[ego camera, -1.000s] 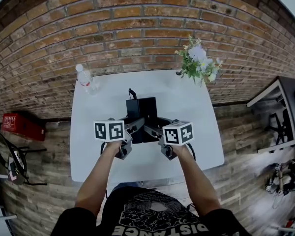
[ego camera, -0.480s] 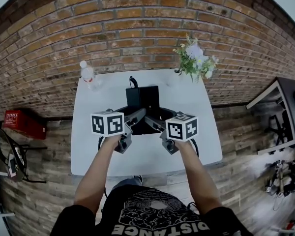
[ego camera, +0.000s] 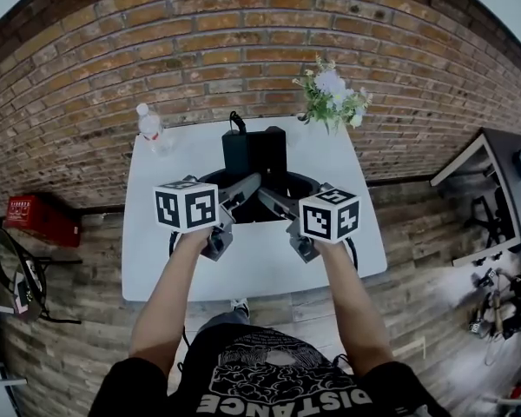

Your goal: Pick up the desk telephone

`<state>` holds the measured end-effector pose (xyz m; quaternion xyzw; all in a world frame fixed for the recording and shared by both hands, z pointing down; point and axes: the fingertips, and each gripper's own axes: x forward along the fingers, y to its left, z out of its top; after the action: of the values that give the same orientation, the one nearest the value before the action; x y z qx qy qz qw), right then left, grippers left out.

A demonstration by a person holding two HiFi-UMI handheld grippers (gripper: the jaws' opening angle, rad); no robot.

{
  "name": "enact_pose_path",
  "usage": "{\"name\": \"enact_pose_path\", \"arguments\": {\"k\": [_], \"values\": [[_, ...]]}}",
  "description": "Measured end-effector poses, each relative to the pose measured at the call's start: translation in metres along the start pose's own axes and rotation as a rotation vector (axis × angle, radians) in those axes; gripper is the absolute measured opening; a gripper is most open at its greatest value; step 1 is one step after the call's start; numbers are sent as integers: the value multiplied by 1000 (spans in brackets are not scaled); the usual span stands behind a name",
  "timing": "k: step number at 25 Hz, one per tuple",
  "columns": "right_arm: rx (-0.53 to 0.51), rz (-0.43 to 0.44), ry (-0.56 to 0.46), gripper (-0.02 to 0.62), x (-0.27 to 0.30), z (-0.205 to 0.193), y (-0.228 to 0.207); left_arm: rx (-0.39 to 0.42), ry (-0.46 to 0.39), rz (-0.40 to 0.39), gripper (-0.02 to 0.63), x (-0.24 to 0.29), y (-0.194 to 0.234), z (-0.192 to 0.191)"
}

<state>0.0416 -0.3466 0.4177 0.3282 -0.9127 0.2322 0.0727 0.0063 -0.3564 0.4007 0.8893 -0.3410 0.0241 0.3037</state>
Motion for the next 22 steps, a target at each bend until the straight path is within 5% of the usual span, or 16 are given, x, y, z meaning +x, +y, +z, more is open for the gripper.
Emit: {"name": "enact_pose_path", "arguments": {"k": [22], "values": [[-98, -69, -147, 275, -96, 35, 25, 162, -64, -87, 215, -4, -107, 16]]}}
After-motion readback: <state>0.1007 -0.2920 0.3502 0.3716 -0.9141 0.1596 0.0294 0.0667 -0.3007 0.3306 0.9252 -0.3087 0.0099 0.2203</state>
